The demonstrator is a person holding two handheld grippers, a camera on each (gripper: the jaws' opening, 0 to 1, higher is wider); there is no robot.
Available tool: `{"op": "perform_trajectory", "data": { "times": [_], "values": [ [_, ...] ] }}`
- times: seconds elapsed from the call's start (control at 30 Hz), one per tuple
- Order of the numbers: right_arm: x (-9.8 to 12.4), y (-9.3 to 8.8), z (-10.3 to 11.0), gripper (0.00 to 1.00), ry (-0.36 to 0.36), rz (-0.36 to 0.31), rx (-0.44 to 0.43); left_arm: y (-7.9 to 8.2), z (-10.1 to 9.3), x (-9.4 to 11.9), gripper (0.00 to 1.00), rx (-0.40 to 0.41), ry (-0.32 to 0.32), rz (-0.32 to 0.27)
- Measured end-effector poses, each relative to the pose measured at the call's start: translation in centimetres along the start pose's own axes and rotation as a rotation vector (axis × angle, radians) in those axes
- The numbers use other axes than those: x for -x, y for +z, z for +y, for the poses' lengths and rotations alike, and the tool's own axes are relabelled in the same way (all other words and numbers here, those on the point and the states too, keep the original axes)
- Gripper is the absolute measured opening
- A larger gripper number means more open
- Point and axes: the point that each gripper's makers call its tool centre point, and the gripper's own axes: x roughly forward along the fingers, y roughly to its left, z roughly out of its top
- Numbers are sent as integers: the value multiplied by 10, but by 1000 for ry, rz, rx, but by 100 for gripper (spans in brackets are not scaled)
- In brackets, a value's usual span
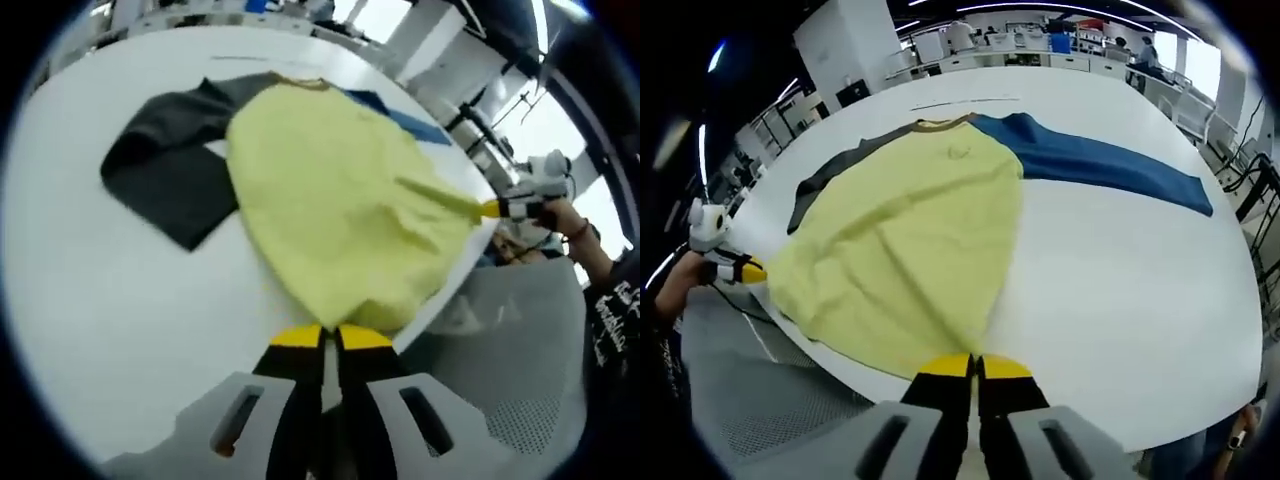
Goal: Fold the garment on the visible template until the final outline fits inside the template.
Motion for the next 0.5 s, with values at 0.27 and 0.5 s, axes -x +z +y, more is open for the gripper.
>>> {"op": "perform_trajectory", "data": {
  "times": [0.27, 0.5],
  "values": [
    [-7, -16, -5, 0, -5, 54, -39, -9, 4, -1, 1, 2, 16, 59],
    [-14, -19, -10, 0, -21, 74, -36, -15, 5, -1, 1, 66, 18, 113]
  ]
}}
